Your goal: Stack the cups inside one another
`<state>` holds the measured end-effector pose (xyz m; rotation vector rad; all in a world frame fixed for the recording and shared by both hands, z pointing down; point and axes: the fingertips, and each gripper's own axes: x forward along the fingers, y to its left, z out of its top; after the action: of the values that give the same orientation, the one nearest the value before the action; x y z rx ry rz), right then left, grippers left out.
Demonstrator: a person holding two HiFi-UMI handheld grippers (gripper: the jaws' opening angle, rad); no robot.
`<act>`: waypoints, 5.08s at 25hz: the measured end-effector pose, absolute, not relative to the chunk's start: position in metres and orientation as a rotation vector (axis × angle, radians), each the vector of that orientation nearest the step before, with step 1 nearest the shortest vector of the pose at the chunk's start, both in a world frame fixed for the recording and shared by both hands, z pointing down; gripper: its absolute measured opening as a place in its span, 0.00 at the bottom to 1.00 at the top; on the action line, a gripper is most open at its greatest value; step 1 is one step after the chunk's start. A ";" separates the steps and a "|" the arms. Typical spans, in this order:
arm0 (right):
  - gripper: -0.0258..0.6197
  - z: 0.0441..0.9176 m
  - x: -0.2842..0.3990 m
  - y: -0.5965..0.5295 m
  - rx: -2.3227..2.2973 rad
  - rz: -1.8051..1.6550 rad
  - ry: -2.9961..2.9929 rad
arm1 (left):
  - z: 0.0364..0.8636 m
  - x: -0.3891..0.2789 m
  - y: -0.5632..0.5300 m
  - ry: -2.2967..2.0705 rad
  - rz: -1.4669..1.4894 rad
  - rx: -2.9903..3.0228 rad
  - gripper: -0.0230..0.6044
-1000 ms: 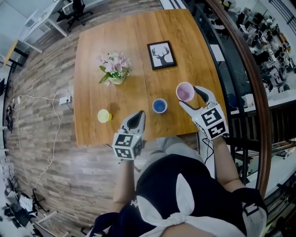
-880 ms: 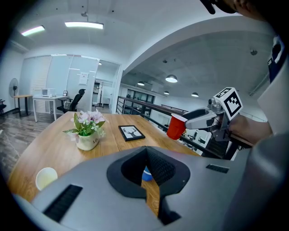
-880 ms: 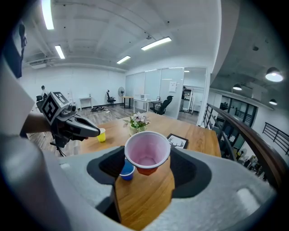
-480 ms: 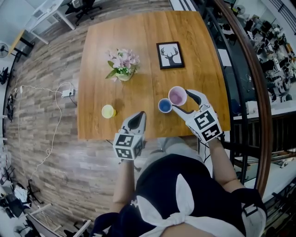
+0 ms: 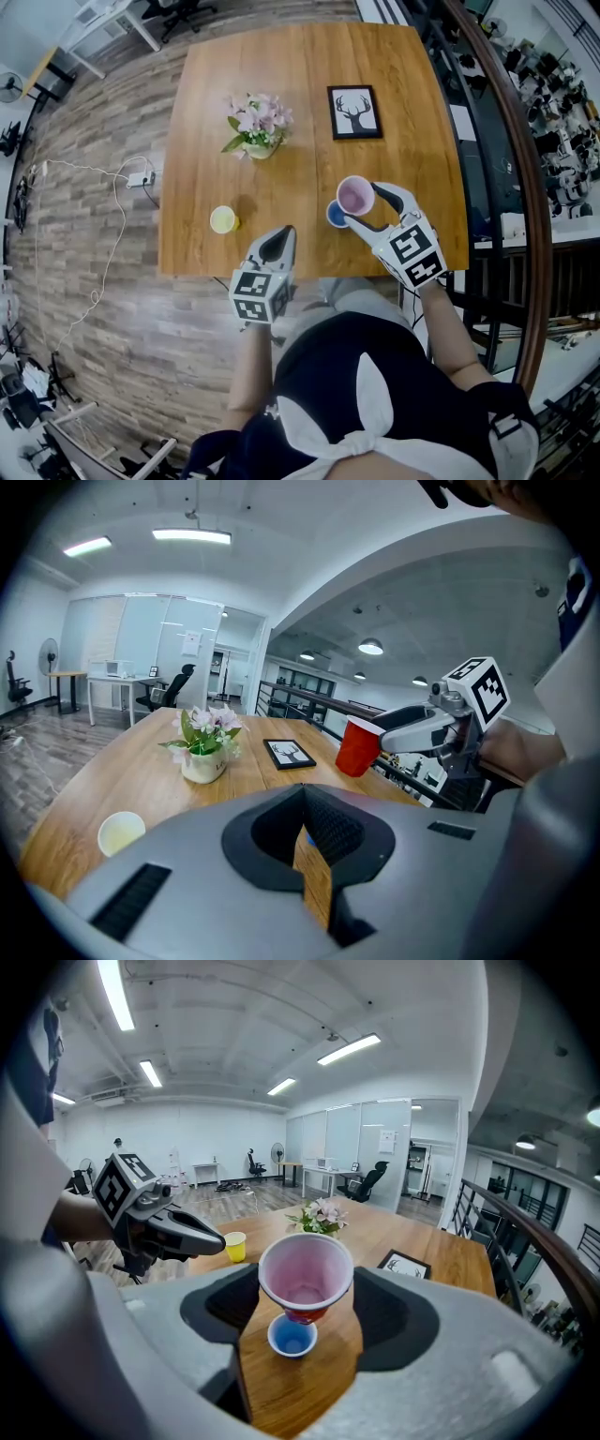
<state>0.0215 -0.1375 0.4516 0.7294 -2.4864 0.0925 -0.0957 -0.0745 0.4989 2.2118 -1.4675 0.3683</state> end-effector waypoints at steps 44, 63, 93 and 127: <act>0.54 0.575 0.005 -0.133 0.549 0.270 -2.308 | 0.514 -0.121 -0.070 -1.500 0.385 2.122 0.06; 0.55 0.527 -0.063 -0.119 0.466 0.124 -2.434 | 0.506 -0.158 -0.026 -1.678 0.289 2.016 0.06; 0.55 0.534 -0.261 -0.058 0.110 0.045 -2.469 | 0.527 -0.272 0.039 -1.885 0.200 1.735 0.06; 0.59 0.619 -0.335 -0.089 0.116 0.040 -2.300 | 0.562 -0.326 0.016 -1.776 0.181 1.694 0.06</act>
<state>-0.3352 -0.0891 0.6185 0.1161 -2.3003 0.0399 -0.3255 0.0165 0.5620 1.6940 -1.7761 0.1811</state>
